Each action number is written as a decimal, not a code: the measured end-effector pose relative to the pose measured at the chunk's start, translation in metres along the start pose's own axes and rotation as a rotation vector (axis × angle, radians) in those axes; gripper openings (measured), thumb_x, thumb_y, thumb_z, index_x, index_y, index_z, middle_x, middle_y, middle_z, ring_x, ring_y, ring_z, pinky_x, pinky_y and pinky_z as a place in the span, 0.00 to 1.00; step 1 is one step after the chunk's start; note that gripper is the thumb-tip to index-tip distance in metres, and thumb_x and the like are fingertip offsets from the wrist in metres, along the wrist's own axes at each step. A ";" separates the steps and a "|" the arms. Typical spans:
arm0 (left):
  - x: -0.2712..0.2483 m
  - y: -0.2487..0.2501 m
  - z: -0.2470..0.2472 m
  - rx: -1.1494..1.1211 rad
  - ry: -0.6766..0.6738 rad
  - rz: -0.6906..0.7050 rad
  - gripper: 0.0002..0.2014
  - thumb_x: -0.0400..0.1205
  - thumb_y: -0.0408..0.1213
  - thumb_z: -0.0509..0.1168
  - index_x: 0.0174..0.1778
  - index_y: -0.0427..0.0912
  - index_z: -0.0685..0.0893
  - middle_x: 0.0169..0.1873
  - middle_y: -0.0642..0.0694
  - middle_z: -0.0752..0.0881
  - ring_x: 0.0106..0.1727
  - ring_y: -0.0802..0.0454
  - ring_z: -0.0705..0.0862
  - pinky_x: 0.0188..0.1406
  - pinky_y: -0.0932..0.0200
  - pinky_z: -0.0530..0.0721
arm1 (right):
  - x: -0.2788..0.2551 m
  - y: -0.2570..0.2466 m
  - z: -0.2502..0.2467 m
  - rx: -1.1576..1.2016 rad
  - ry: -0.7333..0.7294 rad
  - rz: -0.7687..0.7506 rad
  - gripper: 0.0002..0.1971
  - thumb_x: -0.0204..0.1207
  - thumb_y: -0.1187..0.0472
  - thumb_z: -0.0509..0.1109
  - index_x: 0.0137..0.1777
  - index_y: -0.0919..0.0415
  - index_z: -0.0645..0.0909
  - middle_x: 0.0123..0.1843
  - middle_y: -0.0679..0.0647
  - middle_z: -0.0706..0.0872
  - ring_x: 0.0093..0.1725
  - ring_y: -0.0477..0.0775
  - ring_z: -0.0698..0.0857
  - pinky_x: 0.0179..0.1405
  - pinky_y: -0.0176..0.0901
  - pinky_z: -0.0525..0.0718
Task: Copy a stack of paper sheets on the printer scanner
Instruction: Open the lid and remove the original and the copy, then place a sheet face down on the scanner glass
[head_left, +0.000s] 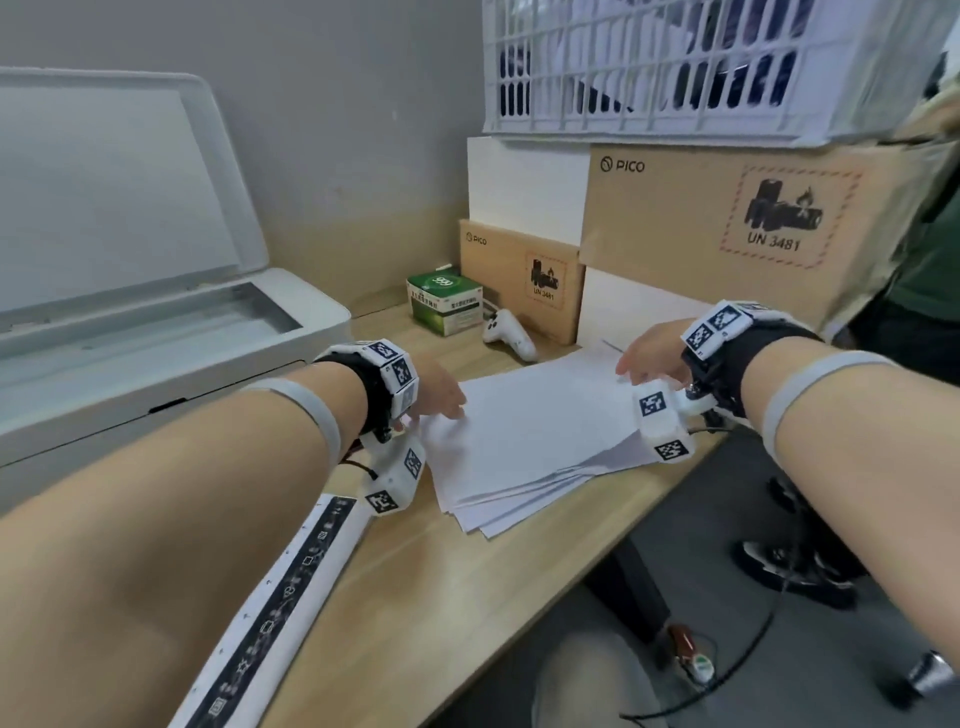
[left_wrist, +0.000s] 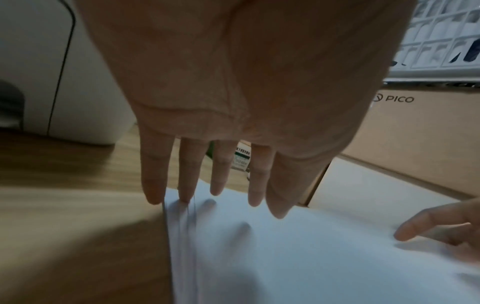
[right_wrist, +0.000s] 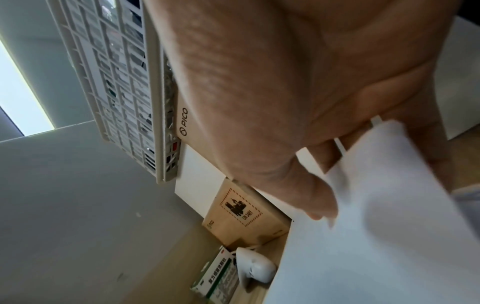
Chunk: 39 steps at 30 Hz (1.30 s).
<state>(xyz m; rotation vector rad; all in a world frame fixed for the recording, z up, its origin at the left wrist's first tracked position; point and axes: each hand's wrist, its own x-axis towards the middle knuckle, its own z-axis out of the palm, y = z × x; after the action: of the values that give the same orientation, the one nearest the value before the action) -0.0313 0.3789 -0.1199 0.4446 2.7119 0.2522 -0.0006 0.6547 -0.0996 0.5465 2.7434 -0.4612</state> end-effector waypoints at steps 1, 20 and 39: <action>0.004 -0.002 0.002 -0.031 -0.027 -0.015 0.21 0.86 0.41 0.64 0.75 0.45 0.78 0.72 0.43 0.79 0.72 0.44 0.79 0.65 0.51 0.79 | -0.004 -0.005 0.002 -0.065 0.009 0.004 0.17 0.79 0.57 0.69 0.65 0.64 0.83 0.58 0.60 0.87 0.44 0.59 0.82 0.44 0.46 0.79; -0.107 -0.157 0.014 -0.133 0.062 -0.401 0.13 0.72 0.43 0.79 0.47 0.44 0.86 0.47 0.42 0.91 0.36 0.53 0.84 0.37 0.60 0.87 | -0.054 -0.250 0.128 -0.065 -0.491 -0.754 0.18 0.73 0.48 0.75 0.59 0.55 0.88 0.50 0.48 0.93 0.57 0.54 0.90 0.58 0.55 0.87; -0.183 -0.216 0.059 -0.087 0.140 -0.727 0.24 0.73 0.53 0.76 0.59 0.46 0.80 0.50 0.45 0.85 0.47 0.44 0.82 0.42 0.56 0.80 | -0.098 -0.280 0.154 -0.257 -0.252 -0.842 0.16 0.70 0.51 0.79 0.49 0.64 0.90 0.37 0.57 0.90 0.29 0.53 0.82 0.36 0.46 0.87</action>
<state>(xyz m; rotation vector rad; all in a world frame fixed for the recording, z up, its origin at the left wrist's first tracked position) 0.0941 0.1218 -0.1620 -0.6015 2.7702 0.1950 0.0057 0.3224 -0.1345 -0.7122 2.6024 -0.3076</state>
